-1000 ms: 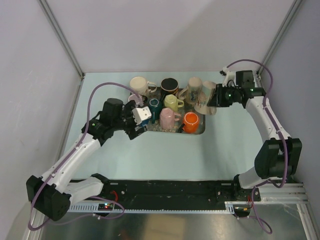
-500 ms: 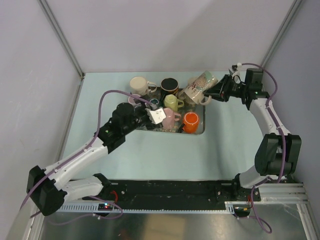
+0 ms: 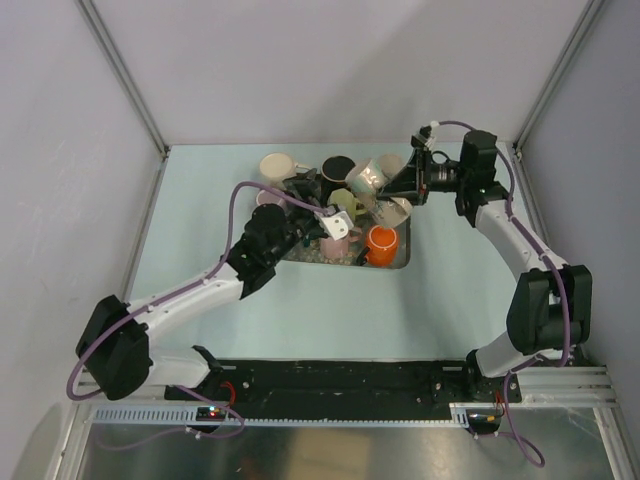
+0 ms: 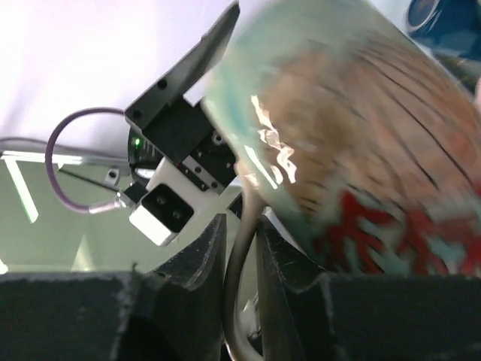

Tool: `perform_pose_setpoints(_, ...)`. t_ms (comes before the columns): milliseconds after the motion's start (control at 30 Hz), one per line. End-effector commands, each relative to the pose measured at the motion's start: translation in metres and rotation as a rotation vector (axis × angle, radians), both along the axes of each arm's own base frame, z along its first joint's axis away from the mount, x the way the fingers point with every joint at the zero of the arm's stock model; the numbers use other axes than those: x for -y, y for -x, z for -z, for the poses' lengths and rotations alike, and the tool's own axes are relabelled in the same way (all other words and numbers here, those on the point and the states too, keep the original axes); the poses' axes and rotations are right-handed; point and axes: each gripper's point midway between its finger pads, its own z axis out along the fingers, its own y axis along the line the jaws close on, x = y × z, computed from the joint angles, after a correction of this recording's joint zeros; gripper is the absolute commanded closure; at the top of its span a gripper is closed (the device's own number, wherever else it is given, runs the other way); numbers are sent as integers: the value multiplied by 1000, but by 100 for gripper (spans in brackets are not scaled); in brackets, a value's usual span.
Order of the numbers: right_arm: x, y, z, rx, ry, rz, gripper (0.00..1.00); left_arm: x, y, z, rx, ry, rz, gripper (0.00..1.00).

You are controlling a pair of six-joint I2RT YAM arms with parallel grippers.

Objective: Turn the mug right side up
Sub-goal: Turn over the cup on the tray.

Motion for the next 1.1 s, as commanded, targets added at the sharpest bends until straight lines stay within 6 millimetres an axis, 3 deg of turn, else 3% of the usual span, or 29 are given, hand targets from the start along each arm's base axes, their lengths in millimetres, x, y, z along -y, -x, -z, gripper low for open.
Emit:
perform_pose_setpoints(0,-7,34,-28,138,-45,-172,100,2,-6,-47,182,57,-17,0)
perform_pose_setpoints(200,-12,33,-21,126,-38,-167,100,11,2,-45,180,67,42,0)
perform_pose_setpoints(467,-11,-1,2,68,24,9,100,2,19,-9,67,106,45,0)
perform_pose_setpoints(700,-13,-25,15,-82,77,171,100,15,25,13,17,100,26,0)
perform_pose_setpoints(933,-18,-43,-7,-249,49,281,100,36,7,3,29,165,-55,0)
perform_pose_setpoints(1067,-15,-49,-20,-293,26,325,100,53,15,2,22,185,-13,0)
